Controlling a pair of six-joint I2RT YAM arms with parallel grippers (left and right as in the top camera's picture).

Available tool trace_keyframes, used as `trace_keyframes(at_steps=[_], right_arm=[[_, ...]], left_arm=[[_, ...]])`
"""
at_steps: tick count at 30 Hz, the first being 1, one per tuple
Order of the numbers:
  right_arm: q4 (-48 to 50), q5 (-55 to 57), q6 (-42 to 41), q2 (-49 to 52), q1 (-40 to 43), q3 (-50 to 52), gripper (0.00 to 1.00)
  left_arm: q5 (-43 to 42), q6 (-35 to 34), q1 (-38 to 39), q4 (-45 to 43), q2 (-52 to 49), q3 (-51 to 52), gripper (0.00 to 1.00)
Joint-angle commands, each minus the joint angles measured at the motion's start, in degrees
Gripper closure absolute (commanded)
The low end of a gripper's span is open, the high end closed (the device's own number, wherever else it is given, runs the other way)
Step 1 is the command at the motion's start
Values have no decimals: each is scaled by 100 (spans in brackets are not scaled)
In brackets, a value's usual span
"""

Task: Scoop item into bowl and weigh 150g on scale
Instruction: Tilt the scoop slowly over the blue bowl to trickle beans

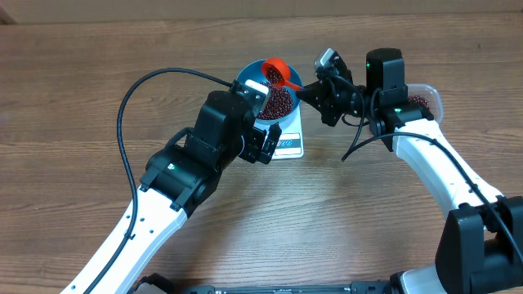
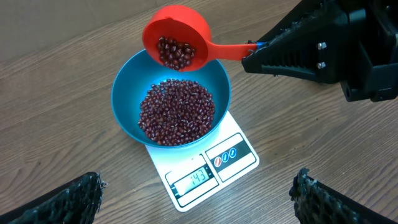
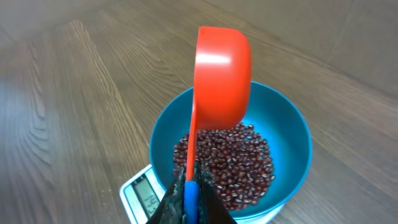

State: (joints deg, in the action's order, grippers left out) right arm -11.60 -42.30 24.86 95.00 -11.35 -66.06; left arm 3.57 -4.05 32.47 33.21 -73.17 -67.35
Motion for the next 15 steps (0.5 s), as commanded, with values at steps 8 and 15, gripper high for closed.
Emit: trace_keyframes(at_steps=[8, 15], right_arm=[[-68, 114, 260, -48, -31, -151, 96], [-31, 177, 415, -48, -31, -151, 96]], left_arm=[[-63, 66, -26, -7, -33, -138, 0], [-63, 66, -26, -7, -35, -138, 0]])
